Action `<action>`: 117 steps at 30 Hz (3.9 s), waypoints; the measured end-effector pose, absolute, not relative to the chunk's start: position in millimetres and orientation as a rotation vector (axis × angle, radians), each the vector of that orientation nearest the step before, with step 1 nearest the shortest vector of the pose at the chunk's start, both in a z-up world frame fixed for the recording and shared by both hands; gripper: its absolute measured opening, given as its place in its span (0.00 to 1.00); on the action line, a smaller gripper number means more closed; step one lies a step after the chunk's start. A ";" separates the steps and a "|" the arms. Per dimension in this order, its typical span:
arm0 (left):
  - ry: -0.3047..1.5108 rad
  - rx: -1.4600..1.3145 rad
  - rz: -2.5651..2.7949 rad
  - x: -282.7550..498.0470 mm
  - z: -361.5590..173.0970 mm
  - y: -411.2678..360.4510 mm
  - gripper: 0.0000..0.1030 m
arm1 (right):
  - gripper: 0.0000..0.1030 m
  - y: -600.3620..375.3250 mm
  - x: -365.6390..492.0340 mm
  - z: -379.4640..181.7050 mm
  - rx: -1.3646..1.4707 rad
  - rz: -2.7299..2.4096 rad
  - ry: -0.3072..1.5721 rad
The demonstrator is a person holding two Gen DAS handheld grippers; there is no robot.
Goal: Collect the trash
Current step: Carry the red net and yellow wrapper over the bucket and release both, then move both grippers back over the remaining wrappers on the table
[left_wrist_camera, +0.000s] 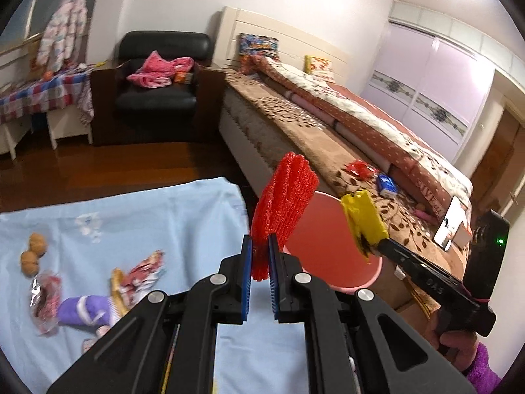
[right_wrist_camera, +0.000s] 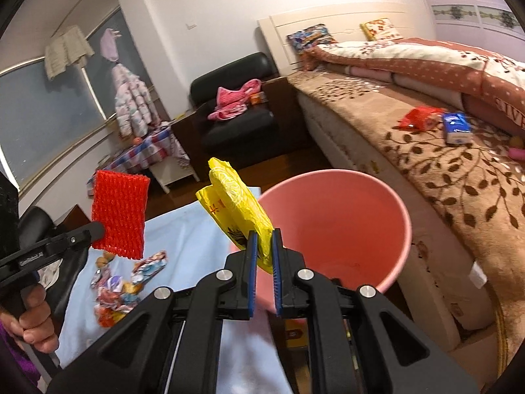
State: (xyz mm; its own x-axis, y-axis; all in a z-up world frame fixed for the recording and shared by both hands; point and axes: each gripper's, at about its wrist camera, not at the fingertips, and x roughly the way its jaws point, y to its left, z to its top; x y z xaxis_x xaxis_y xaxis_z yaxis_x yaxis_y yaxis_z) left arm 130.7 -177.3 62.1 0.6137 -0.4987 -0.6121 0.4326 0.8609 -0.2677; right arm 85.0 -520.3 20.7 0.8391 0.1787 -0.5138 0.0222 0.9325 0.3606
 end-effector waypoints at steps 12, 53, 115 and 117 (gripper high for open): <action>0.852 -0.084 -0.615 155.5 30.5 -263.5 0.08 | 0.09 -555.9 95.6 -8.6 0.402 0.000 0.623; 0.875 -0.061 -0.605 147.0 14.3 -266.1 0.35 | 0.22 -552.4 97.3 -23.4 0.379 -0.032 0.660; 0.856 -0.245 -0.061 110.1 -27.3 64.4 0.40 | 0.31 -335.9 91.9 -1.8 0.185 0.469 0.749; 0.861 -0.256 -0.055 119.0 -32.1 66.7 0.40 | 0.31 -334.4 97.9 -1.0 0.186 0.467 0.755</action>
State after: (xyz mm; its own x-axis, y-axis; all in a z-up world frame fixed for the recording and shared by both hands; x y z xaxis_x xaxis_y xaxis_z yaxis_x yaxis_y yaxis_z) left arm 119.0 66.7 -32.1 0.6521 -0.1508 -0.7430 -0.0554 0.9679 -0.2450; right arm 97.9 -334.4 -1.0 0.6320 0.4712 -0.6152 -0.3404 0.8820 0.3258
